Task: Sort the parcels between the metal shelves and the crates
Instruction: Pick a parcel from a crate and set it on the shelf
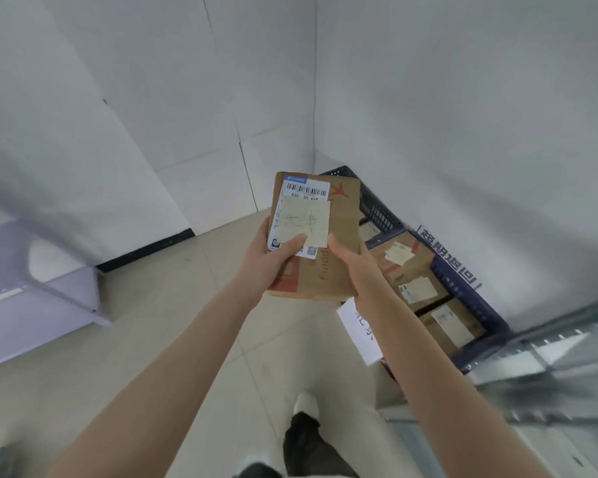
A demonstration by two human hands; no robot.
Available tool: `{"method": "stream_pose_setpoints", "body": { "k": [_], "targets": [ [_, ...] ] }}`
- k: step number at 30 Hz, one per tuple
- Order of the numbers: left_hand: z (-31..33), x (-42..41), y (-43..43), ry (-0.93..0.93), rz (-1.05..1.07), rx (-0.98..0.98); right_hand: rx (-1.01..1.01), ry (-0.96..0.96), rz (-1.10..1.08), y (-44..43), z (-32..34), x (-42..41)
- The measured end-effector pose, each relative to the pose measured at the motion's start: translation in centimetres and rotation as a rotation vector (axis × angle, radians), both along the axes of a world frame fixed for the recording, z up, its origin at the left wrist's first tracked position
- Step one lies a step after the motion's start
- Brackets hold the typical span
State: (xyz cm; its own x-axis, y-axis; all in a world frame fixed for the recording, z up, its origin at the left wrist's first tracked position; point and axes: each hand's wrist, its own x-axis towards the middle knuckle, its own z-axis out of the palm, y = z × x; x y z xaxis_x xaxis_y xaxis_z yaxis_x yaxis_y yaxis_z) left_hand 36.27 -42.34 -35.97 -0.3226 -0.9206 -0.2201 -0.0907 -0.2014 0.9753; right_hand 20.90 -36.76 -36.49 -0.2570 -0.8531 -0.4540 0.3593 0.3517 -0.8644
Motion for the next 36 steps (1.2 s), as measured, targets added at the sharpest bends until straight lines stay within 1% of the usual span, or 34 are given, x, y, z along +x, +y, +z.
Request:
{"method": "stream_pose_setpoints", "body": {
  "k": [8,11,15,18,22,25,30,33,36],
  "targets": [
    [-0.6,-2.1,-15.9,0.011,-0.029,0.048,0.049,0.003,-0.033,-15.3,-0.5,-1.9],
    [-1.2,-2.8,-22.2,-0.006,-0.069,0.062,0.049,0.006,-0.084,-20.8,-0.8,-2.4],
    [-1.6,-4.2,-30.4,-0.048,-0.188,0.079,0.074,-0.018,-0.176,-27.2,-1.4,-2.8],
    [-2.2,-6.4,-36.4,-0.101,-0.321,0.08,0.08,-0.035,-0.257,-31.6,-2.6,-4.3],
    [-4.4,-11.1,-42.9,-0.176,-0.474,0.089,0.135,-0.091,-0.384,-36.4,-5.2,-7.9],
    [-6.8,-15.4,-47.3,-0.183,-0.582,0.134,0.158,-0.1,-0.456,-39.6,-7.4,-11.4],
    [-10.8,-21.4,-53.3,-0.251,-0.705,0.182,0.268,-0.129,-0.508,-44.2,-11.1,-16.7],
    [-13.7,-23.1,-56.5,-0.3,-0.771,0.252,0.339,-0.105,-0.516,-47.0,-13.7,-18.0],
    [-17.0,-24.4,-60.0,-0.381,-0.822,0.259,0.407,-0.097,-0.551,-50.1,-16.6,-18.7]
  ]
}}
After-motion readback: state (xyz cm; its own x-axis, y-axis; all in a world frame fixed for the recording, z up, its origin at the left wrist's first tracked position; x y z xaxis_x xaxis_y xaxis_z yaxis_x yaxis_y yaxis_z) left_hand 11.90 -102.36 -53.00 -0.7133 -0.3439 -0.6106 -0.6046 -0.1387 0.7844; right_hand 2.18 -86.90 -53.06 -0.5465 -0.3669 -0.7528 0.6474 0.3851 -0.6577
